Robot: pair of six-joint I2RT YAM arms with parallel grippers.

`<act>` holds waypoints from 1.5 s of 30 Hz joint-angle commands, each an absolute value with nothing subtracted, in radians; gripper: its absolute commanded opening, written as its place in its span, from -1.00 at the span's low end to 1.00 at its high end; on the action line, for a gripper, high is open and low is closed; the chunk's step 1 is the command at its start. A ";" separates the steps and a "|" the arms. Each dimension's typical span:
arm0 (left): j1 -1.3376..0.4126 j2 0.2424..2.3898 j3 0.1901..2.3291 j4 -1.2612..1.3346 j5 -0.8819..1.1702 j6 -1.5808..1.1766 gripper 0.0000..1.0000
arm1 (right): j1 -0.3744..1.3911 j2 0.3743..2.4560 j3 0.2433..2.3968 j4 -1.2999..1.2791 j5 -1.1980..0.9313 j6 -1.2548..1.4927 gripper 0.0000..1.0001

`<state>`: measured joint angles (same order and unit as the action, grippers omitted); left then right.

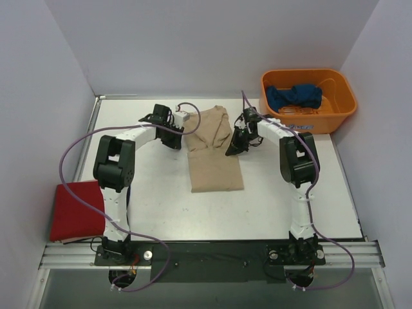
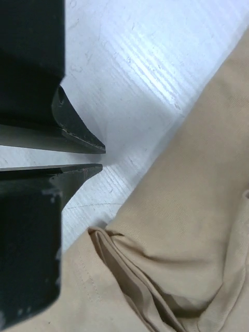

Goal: Fold and stack the t-shirts
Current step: Fold the folded rectangular tshirt in 1/3 of the way, then grab one side of the 2/3 rectangular tshirt with both arms

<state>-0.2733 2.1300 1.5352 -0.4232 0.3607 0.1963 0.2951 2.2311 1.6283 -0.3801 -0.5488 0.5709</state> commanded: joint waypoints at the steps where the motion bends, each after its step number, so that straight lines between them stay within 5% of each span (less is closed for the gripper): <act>1: -0.284 2.082 1.624 -0.408 0.318 0.224 -0.49 | 0.305 2.156 1.629 -0.491 -0.483 0.502 -1.00; 5: -0.288 2.002 1.722 -0.484 0.293 0.262 -0.42 | 0.308 2.005 1.631 -0.546 -0.459 0.477 -0.78; 10: -0.394 1.786 1.559 -0.603 0.451 0.498 -0.16 | 0.275 1.809 1.420 -0.595 -0.439 0.472 0.01; 12: -0.475 1.719 1.449 -0.669 0.494 0.628 0.06 | 0.262 1.763 1.326 -0.610 -0.457 0.479 0.11; 20: -0.751 1.680 1.200 -0.692 0.345 0.799 0.33 | 0.261 1.756 1.076 -0.545 -0.521 0.469 0.10; 29: -0.778 1.744 1.108 -0.551 0.219 0.839 0.43 | 0.262 1.804 0.968 -0.388 -0.615 0.566 -0.10; 33: -0.781 1.746 1.037 -0.477 0.189 0.831 0.20 | 0.255 1.813 0.950 -0.379 -0.614 0.561 -0.55; 35: -0.781 1.755 1.017 -0.445 0.141 0.822 -0.27 | 0.239 1.816 0.943 -0.377 -0.612 0.563 -0.89; 37: -0.781 1.759 1.012 -0.445 0.103 0.822 -1.00 | 0.219 1.810 0.930 -0.380 -0.614 0.560 -1.00; 45: -0.693 1.657 0.956 -0.571 0.150 0.862 -1.00 | 0.202 1.737 0.829 -0.448 -0.603 0.480 -1.00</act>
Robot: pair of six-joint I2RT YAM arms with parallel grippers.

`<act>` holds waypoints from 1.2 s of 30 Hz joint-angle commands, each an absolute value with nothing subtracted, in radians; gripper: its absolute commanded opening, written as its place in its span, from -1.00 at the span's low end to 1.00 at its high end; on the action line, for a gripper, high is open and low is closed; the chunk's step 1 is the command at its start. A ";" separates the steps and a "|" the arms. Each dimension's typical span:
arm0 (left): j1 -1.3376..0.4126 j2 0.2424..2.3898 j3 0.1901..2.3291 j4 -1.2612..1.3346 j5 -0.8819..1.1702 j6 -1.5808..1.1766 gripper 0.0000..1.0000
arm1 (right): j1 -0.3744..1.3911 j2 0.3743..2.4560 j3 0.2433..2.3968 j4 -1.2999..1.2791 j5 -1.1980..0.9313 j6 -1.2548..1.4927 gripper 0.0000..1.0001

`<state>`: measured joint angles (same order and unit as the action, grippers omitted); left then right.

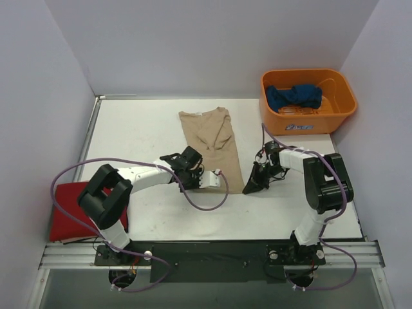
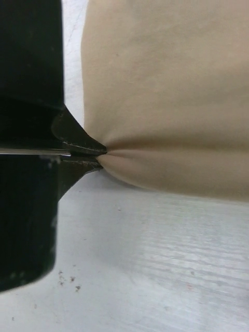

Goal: Fold and stack the t-shirts
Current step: Grab one side of the 2/3 rectangular tshirt with both arms, then fold the long partially folded tshirt into a neat square

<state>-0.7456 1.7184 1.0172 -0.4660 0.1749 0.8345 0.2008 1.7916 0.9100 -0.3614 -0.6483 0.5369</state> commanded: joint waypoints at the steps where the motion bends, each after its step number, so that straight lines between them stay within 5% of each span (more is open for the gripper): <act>1: -0.696 1.648 0.956 -0.581 0.159 0.845 -1.00 | 0.212 1.717 0.819 -0.448 -0.612 0.483 -1.00; 10: -0.701 1.439 1.020 -0.947 0.394 0.683 -1.00 | 0.432 1.364 0.743 -0.650 -0.609 0.564 -1.00; 20: -0.715 1.155 1.048 -1.472 0.644 0.894 -1.00 | 0.825 1.043 0.847 -0.865 -0.552 0.911 -1.00; 27: -0.612 1.170 1.201 -1.531 0.695 0.876 -1.00 | 0.737 1.133 1.035 -0.891 -0.624 0.818 -1.00; 36: -0.292 1.523 1.432 -1.286 0.657 0.757 -1.00 | 0.436 1.612 1.408 -0.907 -0.583 0.465 -1.00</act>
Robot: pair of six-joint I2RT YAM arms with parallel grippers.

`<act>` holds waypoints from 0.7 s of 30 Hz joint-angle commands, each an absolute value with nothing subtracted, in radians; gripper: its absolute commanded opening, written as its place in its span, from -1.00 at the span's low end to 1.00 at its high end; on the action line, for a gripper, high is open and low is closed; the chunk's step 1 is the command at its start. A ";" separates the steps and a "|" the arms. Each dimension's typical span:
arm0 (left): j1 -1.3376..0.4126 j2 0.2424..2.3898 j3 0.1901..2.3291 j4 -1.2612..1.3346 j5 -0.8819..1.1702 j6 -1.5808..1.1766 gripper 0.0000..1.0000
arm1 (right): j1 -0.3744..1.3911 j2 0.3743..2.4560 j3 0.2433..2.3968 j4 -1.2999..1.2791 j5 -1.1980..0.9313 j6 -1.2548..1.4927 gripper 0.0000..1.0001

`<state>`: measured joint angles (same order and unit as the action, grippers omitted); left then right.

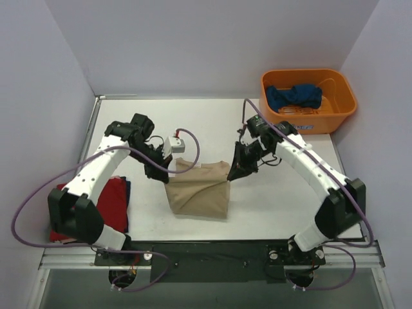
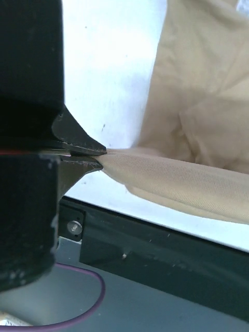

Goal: Fold and stack the t-shirts
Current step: Fold the long partially folded tshirt into a neat square

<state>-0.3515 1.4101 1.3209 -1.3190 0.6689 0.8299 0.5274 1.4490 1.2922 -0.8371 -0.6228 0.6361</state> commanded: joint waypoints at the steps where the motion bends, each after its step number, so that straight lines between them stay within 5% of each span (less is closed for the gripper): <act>1: -0.288 1.581 1.454 -1.234 0.643 0.730 -1.00 | 0.422 1.673 1.439 -0.907 -0.583 0.445 -1.00; 17: -0.278 2.129 1.856 -1.077 0.537 0.520 -1.00 | 0.282 2.095 1.747 -0.845 -0.472 0.468 -1.00; 19: -0.281 2.154 1.880 -1.033 0.503 0.480 -0.84 | 0.278 2.132 1.790 -0.827 -0.466 0.482 -1.00; 21: -0.282 2.175 1.902 -0.988 0.485 0.442 -0.42 | 0.272 2.167 1.828 -0.819 -0.436 0.498 -0.90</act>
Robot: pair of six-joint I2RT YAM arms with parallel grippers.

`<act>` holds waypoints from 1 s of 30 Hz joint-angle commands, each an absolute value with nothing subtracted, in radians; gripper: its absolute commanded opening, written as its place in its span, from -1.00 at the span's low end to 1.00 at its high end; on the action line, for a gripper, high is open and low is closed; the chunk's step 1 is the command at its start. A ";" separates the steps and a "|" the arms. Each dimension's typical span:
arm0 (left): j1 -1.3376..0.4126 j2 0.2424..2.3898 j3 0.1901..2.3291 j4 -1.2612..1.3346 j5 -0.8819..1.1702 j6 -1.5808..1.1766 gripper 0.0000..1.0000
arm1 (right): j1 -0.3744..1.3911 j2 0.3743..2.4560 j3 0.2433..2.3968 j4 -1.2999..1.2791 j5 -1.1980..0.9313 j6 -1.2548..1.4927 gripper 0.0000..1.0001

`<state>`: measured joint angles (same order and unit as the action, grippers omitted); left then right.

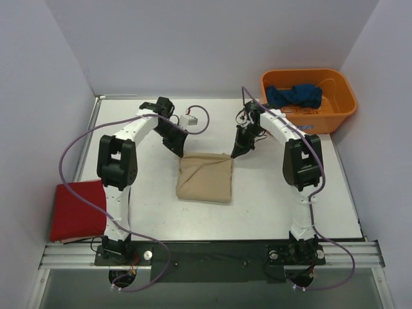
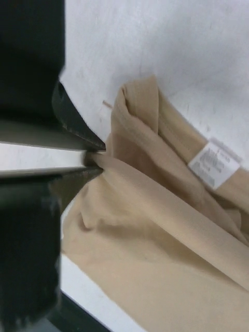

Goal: Fold and stack the t-shirts
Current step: Fold the long partially folded tshirt into a neat square, then smooth out wrinkles on the folded tshirt

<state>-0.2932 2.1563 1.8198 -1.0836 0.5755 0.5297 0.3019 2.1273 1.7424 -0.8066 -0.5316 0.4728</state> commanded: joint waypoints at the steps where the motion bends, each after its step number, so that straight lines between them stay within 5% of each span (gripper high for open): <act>1: -0.281 2.180 1.901 -0.935 0.479 0.422 -0.23 | 0.272 2.187 1.838 -0.816 -0.427 0.505 -0.78; 3: -0.275 2.183 1.902 -0.866 0.469 0.350 -0.01 | 0.261 2.206 1.865 -0.811 -0.405 0.499 -0.23; 7: -0.224 2.168 1.925 -0.835 0.514 0.241 0.06 | 0.258 2.117 1.846 -0.807 -0.367 0.437 -0.05; 17: -0.238 1.948 1.441 -0.462 0.681 0.016 0.08 | 0.345 1.700 1.180 -0.503 -0.521 0.472 0.00; 30: -0.248 2.002 1.388 -0.279 0.604 -0.083 0.01 | 0.456 1.667 0.868 -0.175 -0.692 0.690 -0.14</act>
<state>-0.2489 1.9915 1.3815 -0.3832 0.5800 -0.0444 0.4473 1.6863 0.8997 -0.2893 -0.6262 0.6064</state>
